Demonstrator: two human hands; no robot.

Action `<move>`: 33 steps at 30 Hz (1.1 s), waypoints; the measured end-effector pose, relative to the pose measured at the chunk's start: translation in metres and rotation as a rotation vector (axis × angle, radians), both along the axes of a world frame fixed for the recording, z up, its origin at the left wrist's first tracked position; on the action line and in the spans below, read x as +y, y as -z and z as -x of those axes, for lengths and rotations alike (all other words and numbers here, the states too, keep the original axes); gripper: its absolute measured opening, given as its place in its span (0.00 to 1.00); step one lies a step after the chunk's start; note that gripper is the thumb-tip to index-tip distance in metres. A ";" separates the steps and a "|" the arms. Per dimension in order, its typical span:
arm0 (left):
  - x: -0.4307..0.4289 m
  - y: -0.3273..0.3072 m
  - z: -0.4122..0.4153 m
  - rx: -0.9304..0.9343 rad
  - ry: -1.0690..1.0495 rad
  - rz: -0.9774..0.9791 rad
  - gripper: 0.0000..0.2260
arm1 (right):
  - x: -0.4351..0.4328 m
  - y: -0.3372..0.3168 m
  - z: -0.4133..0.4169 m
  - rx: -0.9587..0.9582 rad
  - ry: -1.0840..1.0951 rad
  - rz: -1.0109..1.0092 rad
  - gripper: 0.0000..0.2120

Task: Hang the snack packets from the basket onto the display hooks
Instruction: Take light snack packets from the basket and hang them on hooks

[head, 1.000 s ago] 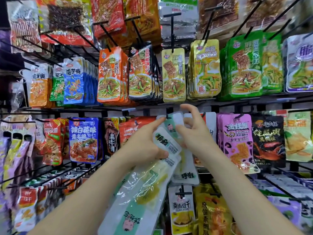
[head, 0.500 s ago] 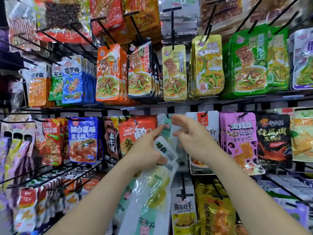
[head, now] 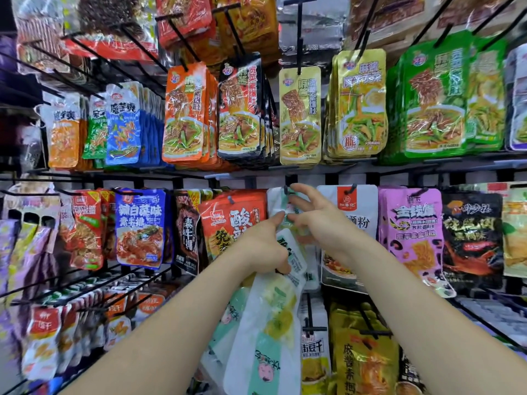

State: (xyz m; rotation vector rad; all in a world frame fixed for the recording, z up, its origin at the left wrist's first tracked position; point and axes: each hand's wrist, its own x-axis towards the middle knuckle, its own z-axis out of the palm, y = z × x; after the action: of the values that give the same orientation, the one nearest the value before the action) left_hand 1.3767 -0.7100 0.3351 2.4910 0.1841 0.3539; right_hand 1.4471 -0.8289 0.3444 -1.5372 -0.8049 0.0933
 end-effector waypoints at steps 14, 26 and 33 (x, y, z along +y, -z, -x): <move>-0.003 0.018 0.027 -0.117 0.002 0.010 0.42 | 0.010 0.013 -0.012 0.124 -0.090 -0.049 0.32; 0.007 0.045 0.083 -0.692 -0.005 0.775 0.14 | -0.058 0.090 0.092 0.033 -0.116 -0.007 0.39; 0.000 0.056 0.089 -0.897 -0.040 1.007 0.14 | -0.058 0.120 0.121 -0.006 -0.221 0.146 0.23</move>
State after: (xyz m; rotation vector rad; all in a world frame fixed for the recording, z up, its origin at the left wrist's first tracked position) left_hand 1.2873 -0.7098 0.2789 1.1927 0.0168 1.0417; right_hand 1.3265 -0.8873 0.2240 -1.5804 -0.9891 0.3156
